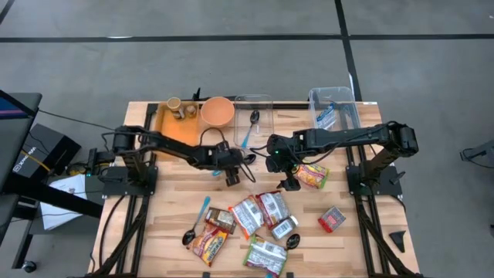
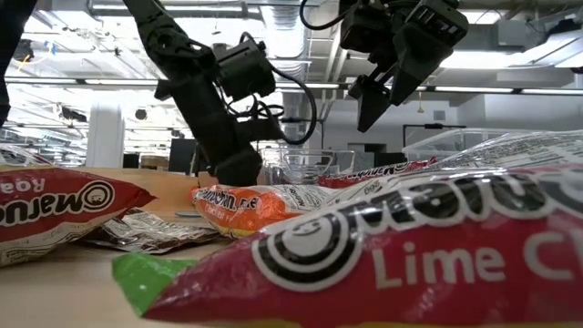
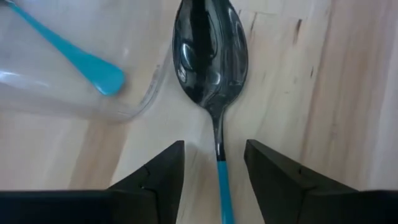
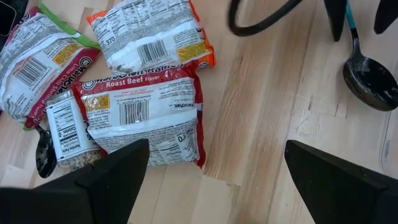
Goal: Pick & Place Food Item
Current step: Put the blue spoon into the transparent bin
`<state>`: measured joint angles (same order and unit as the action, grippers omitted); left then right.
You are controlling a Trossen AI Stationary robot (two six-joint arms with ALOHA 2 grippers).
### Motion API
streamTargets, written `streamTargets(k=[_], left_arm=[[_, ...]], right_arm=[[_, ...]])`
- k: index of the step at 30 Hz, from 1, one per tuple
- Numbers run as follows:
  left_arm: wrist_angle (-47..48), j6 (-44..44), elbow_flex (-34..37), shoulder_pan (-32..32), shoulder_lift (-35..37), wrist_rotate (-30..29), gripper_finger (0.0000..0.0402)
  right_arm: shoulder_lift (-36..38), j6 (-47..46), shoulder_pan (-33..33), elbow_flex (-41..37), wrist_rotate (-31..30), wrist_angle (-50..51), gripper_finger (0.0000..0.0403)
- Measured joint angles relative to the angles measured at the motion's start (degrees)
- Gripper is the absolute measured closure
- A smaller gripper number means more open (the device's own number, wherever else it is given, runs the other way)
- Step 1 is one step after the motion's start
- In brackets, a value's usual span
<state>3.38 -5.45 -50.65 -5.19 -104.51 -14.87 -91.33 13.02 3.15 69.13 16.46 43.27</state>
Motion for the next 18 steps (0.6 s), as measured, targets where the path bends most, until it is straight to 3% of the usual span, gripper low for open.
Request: streamTargets(k=[5, 11, 18], left_arm=[[-3.45, -2.78, 3.27, -2.31, 0.33, 5.08, 0.0282], [-4.88, -2.98, 4.94, -2.63, 0.31, 7.46, 0.0384], [-5.33, -2.95, 5.21, -1.08, 0.75, 7.64, 0.0395]], right_arm=[[0.00, 0.00, 0.00, 0.00, 0.00, 0.00, 0.0033], [0.00, 0.00, 0.00, 0.00, 0.00, -0.01, 0.0033], [0.00, -0.04, -0.02, 0.00, -0.01, 0.31, 0.0033]])
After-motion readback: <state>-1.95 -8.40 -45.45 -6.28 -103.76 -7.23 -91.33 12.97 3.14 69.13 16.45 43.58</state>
